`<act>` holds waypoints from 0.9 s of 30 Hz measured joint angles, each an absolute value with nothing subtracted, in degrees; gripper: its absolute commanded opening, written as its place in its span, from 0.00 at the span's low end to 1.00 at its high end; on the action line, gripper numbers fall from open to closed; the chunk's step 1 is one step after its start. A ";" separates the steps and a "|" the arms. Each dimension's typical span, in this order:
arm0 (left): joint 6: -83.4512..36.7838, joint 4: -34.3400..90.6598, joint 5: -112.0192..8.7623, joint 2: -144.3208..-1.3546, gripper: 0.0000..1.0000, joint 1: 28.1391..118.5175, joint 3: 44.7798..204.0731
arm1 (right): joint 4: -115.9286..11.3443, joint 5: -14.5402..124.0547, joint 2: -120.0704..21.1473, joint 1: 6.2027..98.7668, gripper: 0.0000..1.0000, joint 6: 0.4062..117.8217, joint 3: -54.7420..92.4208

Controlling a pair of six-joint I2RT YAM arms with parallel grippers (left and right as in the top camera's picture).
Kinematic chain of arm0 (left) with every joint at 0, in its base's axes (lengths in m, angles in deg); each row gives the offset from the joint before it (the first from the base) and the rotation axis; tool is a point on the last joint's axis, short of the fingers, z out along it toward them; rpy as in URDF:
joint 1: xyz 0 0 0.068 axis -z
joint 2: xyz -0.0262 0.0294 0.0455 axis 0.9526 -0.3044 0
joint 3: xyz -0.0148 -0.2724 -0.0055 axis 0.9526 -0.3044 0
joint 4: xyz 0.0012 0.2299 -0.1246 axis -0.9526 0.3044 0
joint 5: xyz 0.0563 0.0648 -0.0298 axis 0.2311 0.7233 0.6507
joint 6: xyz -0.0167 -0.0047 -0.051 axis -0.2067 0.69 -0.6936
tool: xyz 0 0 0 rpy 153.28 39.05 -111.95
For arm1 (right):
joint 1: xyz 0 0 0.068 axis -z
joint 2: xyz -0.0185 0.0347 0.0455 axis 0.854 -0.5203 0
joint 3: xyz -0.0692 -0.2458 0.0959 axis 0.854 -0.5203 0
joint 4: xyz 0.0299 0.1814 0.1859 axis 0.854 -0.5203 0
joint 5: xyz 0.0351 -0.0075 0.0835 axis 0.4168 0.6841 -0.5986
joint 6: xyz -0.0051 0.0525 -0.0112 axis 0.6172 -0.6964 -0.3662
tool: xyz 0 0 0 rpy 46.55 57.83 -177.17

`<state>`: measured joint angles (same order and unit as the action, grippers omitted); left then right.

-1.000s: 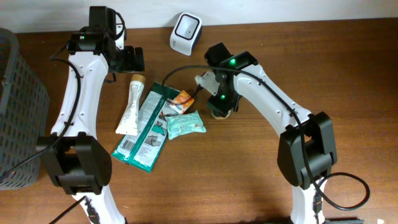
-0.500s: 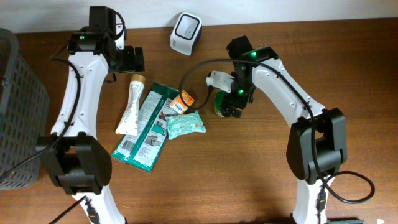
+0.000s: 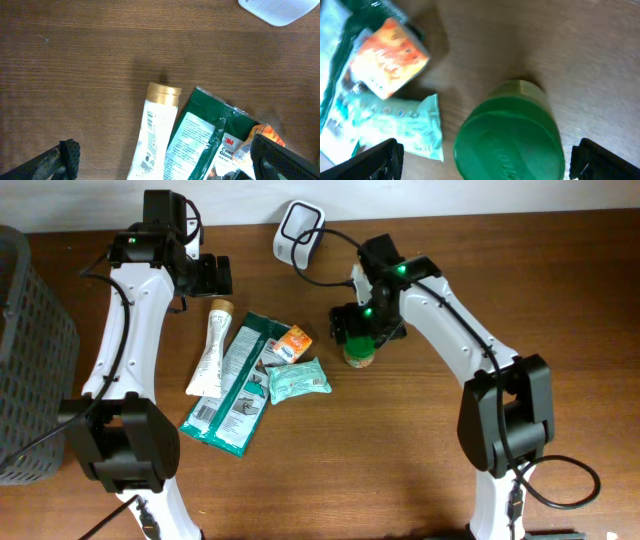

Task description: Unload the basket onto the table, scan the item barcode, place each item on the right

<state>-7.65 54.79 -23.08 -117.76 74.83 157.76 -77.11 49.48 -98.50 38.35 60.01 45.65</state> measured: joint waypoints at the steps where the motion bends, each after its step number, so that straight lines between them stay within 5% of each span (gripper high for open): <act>1: -7.65 54.79 -23.08 -117.76 0.99 74.83 157.76 | -77.09 52.23 -98.50 37.55 1.00 56.73 45.65; 17: -7.65 54.79 -23.08 -117.76 0.99 74.83 157.76 | -75.78 65.33 -100.68 35.29 0.89 44.54 45.65; 22: -7.65 54.79 -23.08 -117.76 0.99 74.83 157.76 | -76.54 64.14 -100.79 35.29 0.66 44.56 45.65; 27: -7.65 54.79 -23.08 -117.76 0.99 74.83 157.76 | -78.25 63.18 -100.79 35.36 0.60 44.95 45.67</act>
<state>-7.65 54.79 -23.08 -117.76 74.83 157.76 -78.25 63.18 -100.79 35.36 44.95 45.67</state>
